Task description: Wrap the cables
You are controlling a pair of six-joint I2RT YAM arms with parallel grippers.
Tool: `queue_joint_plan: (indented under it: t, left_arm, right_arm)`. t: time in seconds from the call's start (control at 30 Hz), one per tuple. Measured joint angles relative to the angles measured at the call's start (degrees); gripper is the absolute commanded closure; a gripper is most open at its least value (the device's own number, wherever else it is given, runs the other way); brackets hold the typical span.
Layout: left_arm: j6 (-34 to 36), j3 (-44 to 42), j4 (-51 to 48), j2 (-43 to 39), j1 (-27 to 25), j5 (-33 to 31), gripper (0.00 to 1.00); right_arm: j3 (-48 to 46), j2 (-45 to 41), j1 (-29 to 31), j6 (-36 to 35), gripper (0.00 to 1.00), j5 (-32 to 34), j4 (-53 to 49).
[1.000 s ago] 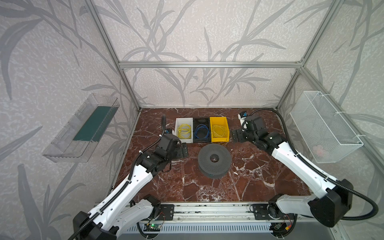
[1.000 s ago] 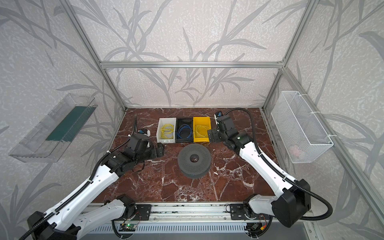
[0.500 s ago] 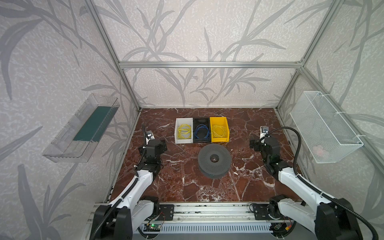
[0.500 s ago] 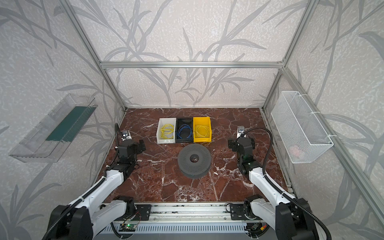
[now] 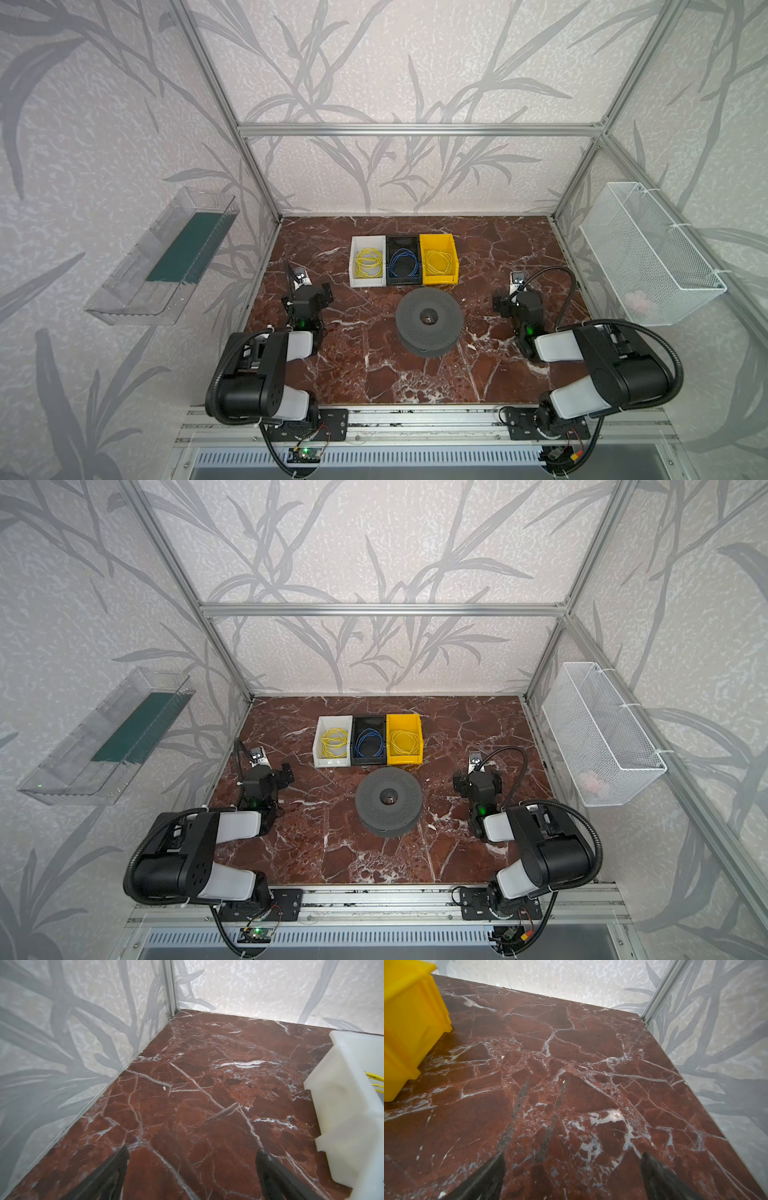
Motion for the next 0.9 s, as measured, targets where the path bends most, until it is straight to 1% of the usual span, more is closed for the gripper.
queue_joint_plan:
  t: [0.07, 0.13, 0.17, 0.3, 0.5, 0.9]
  left_arm:
    - [0.09, 1.18, -1.97, 2.03, -0.02, 0.63, 0.01]
    - [0.28, 1.38, -0.74, 2.08, -0.02, 0.87, 0.01]
    - [0.48, 1.38, 0.98, 2.38, -0.02, 0.87, 0.01]
    - [0.46, 1.97, 0.52, 2.05, -0.02, 0.98, 0.01]
    - [1.22, 1.27, 4.28, 2.47, -0.20, 2.03, 0.01]
    - [1.90, 1.27, 4.68, 2.51, -0.24, 3.21, 0.01]
  right_arm:
    - [1.90, 1.25, -0.44, -0.11, 0.01, -1.42, -1.38]
    - [4.46, 0.37, -1.77, 0.13, 0.01, -4.00, -4.42]
    - [5.49, 0.02, -2.58, 0.28, 0.01, -4.96, -4.48]
    - [6.16, -0.09, -3.85, 0.42, 0.01, -7.19, -3.26]
    - [6.19, -0.17, -3.82, 0.55, 0.01, -8.76, -5.11]
    - [6.19, -0.17, -3.82, 0.55, 0.01, -8.94, -6.25]
